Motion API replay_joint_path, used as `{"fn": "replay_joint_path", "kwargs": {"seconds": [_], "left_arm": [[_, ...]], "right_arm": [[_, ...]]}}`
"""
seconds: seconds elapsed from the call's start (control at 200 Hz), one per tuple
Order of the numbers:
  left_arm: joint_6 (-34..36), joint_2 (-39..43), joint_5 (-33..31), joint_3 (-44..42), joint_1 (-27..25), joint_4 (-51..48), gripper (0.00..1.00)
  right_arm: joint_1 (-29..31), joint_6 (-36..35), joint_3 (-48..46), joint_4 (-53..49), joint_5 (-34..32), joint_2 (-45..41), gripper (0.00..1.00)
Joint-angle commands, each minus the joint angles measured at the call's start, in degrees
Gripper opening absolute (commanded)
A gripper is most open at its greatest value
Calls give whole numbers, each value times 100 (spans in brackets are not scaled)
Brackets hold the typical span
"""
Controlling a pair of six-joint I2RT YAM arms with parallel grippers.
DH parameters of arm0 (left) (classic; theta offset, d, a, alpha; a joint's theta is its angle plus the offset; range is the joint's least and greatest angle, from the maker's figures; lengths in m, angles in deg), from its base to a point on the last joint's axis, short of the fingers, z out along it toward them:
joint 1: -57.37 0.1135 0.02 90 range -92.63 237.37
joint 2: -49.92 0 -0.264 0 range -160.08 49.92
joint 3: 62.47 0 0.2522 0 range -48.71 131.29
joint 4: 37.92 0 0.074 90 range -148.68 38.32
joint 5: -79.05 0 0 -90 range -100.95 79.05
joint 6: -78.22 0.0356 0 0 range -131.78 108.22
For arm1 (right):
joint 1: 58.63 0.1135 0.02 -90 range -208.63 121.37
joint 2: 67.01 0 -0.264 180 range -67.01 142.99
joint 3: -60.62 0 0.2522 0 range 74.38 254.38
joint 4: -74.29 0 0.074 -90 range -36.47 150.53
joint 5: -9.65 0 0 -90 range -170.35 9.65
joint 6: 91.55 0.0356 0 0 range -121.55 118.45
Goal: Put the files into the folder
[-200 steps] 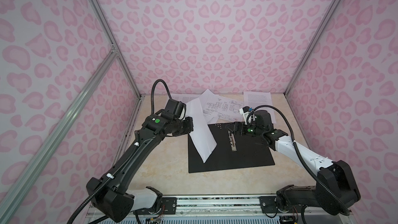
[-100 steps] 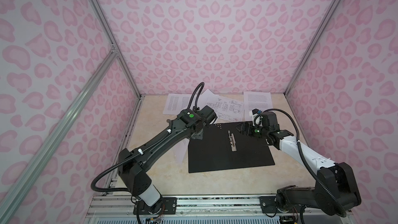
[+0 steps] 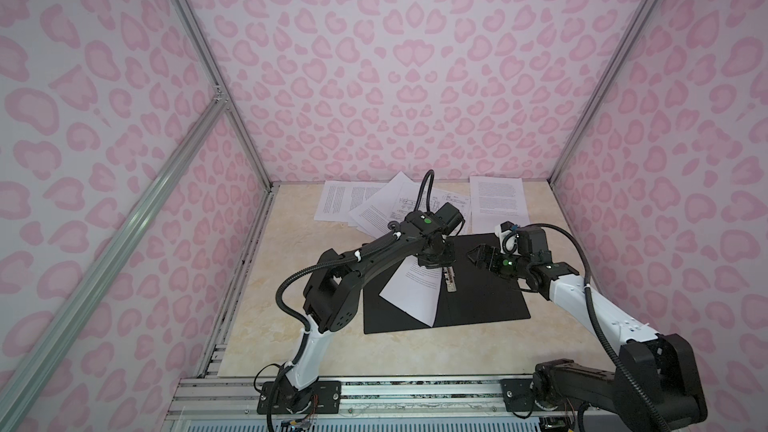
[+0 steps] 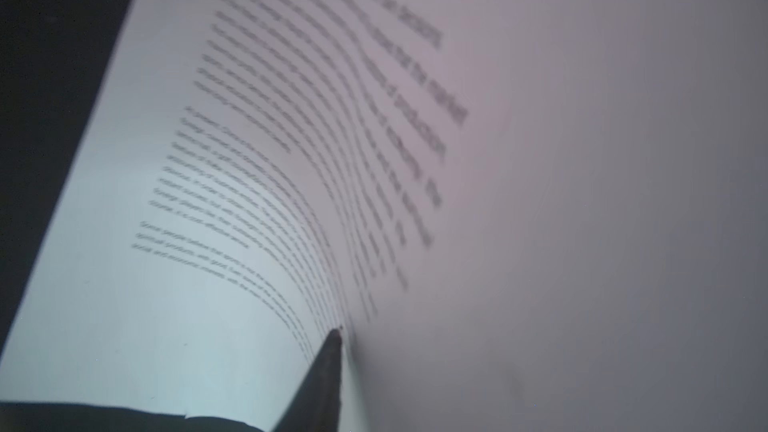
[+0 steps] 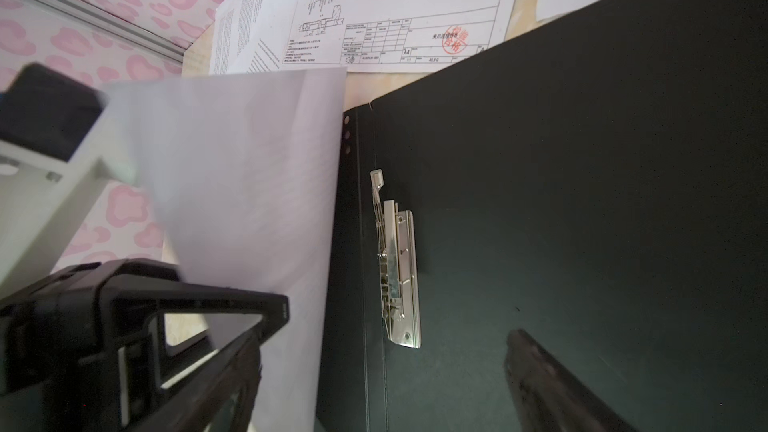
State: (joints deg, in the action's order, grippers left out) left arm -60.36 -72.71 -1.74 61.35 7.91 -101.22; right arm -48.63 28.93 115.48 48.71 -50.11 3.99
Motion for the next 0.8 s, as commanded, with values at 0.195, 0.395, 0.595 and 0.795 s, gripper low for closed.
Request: {"fn": "replay_joint_path", "kwargs": {"seconds": [0.195,0.395,0.595,0.795], "left_arm": [[59,1475,1378,-1525,440,1520,96],[948,2804,1239,-3762,1168,1866,96],[1461,2708,1692,-4614,1315,2096,96],[1417,2322,1867,-4942,1211,2508,96]], "right_arm": [[-262,56,-416,522,245,230,94],[-103,289,-653,1113,514,529,90],[368,593,-828,1667,559,949,76],[612,1357,-1611,2631,359,798,65]]}}
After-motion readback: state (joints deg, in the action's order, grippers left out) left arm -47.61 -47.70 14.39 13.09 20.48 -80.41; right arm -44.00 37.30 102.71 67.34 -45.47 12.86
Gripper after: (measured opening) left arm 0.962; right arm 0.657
